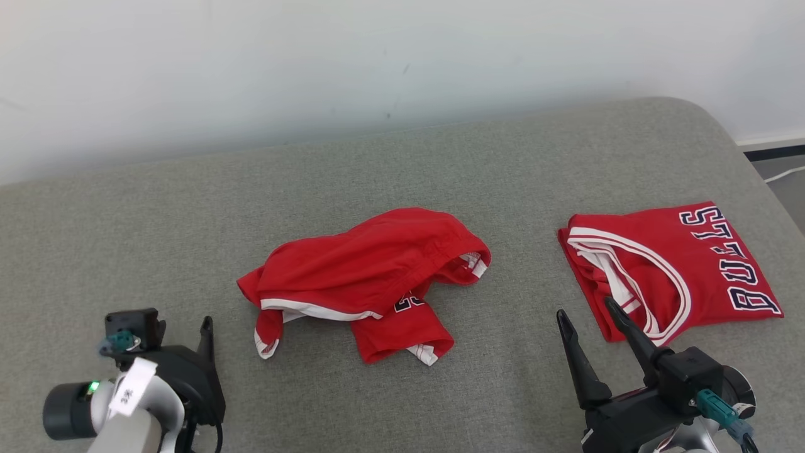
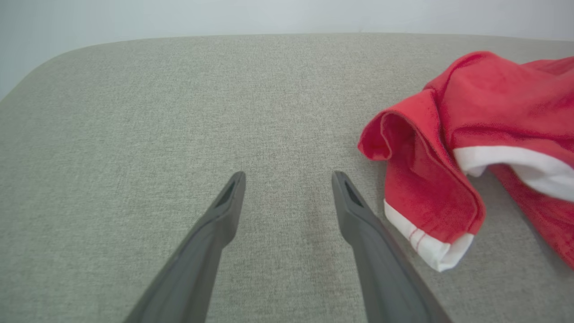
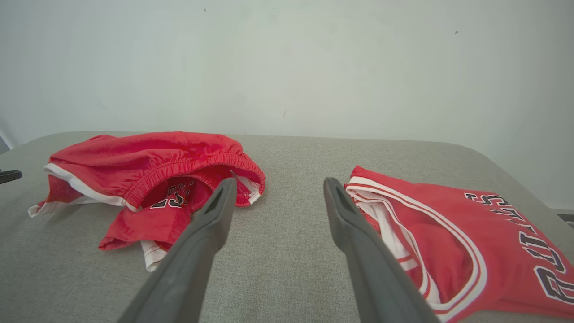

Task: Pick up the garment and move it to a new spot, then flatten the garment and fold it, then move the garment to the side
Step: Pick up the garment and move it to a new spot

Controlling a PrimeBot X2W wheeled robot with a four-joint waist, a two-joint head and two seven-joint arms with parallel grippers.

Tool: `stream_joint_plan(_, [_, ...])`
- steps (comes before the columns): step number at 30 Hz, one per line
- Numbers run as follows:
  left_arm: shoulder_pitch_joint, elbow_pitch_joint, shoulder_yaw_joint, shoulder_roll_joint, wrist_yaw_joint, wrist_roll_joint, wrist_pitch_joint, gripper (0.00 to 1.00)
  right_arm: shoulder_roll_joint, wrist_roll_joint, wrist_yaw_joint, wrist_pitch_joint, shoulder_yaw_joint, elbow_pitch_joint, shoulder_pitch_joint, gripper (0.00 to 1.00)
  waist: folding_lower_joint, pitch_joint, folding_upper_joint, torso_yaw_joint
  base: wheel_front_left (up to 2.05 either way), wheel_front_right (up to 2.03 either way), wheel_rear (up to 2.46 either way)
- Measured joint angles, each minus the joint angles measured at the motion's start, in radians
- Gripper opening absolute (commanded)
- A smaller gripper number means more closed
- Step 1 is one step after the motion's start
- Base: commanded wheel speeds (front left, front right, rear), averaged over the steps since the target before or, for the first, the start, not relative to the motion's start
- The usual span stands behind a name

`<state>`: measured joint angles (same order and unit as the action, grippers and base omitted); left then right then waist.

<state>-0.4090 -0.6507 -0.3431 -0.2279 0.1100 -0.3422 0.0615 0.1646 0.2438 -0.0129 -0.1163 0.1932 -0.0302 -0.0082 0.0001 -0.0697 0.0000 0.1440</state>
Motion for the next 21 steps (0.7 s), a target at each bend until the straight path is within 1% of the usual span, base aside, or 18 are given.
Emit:
stream_joint_plan(5, [0.028, 0.036, -0.032, 0.022, -0.006, 0.001, -0.032, 1.0, -0.002, 0.001, 0.0, -0.007, 0.002, -0.007, -0.001, 1.0, 0.0, 0.004, 0.0, -0.011, 0.0, 0.0, 0.0])
stream_joint_plan(10, [0.029, 0.087, -0.069, 0.057, -0.026, 0.011, -0.055, 1.0, -0.006, 0.001, 0.005, -0.007, 0.011, -0.022, -0.005, 1.0, 0.0, 0.009, 0.0, -0.011, 0.0, 0.0, 0.0])
stream_joint_plan(13, [0.028, 0.117, -0.089, 0.064, -0.041, 0.018, -0.064, 1.0, -0.016, 0.001, 0.01, -0.007, 0.024, -0.03, -0.018, 1.0, 0.0, 0.011, 0.0, 0.0, 0.0, 0.0, 0.0])
stream_joint_plan(17, [0.028, 0.155, -0.114, 0.069, -0.05, 0.029, -0.072, 1.0, -0.021, 0.001, 0.013, -0.007, 0.034, -0.036, -0.023, 1.0, 0.0, 0.012, 0.0, 0.022, 0.0, 0.0, 0.0])
stream_joint_plan(21, [0.025, 0.19, -0.146, 0.092, -0.059, 0.039, -0.072, 1.0, -0.026, 0.001, 0.013, -0.008, 0.039, -0.041, -0.023, 1.0, 0.0, 0.01, 0.0, 0.054, 0.0, 0.0, 0.0])
